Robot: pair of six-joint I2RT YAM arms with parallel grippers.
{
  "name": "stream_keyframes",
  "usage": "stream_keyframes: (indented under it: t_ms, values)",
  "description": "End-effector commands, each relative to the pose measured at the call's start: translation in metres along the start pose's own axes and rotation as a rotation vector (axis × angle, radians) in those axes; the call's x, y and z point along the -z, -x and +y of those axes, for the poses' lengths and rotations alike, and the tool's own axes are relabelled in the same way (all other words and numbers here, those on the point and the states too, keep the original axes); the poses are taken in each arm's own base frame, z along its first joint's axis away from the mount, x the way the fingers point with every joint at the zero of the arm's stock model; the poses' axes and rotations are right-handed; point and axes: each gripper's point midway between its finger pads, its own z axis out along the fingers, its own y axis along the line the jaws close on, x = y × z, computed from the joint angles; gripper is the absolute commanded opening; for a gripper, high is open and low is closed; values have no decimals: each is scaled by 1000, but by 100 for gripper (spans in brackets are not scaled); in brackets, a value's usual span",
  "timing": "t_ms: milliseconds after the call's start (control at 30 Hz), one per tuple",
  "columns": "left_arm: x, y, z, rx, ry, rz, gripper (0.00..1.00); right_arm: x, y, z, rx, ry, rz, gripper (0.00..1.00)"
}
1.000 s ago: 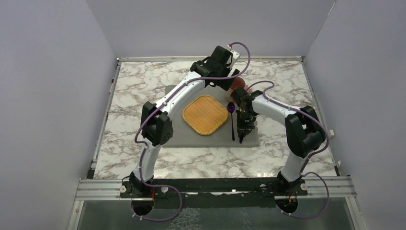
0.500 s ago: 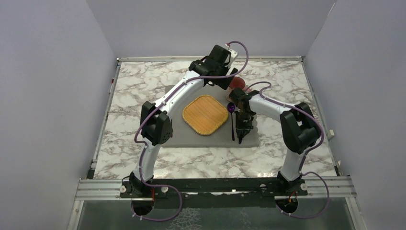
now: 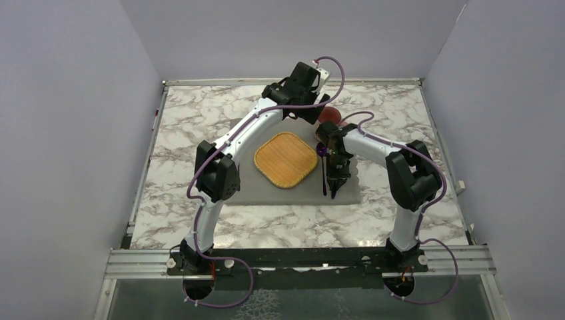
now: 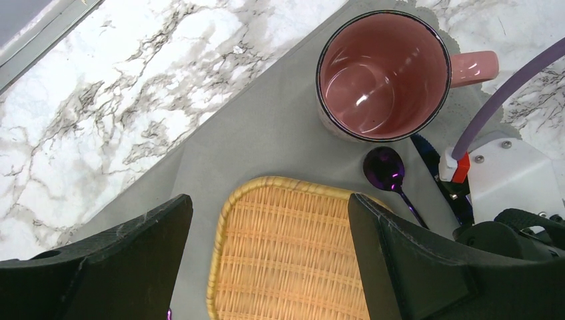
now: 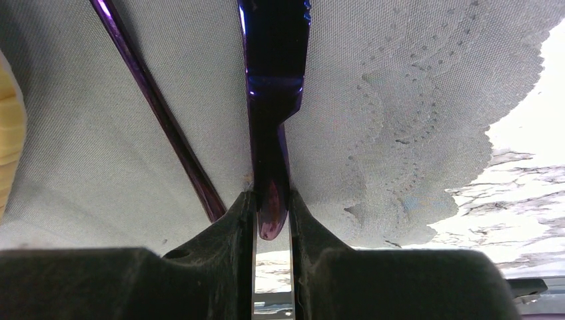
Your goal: Set the dinner table for one person
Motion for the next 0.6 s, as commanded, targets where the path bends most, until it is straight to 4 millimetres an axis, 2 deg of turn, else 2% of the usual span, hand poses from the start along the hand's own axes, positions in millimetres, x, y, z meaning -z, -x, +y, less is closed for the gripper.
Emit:
stream_keyframes:
  t_ms: [0, 233, 567]
  values:
    - [11, 15, 3, 28, -4, -47, 90, 0, 14, -2, 23, -52, -41, 1]
    - [9, 14, 2, 28, -11, -43, 90, 6, 15, -3, 12, -57, -56, 1]
    - [4, 15, -1, 30, -27, -43, 90, 18, 9, -15, 5, -100, -86, 1]
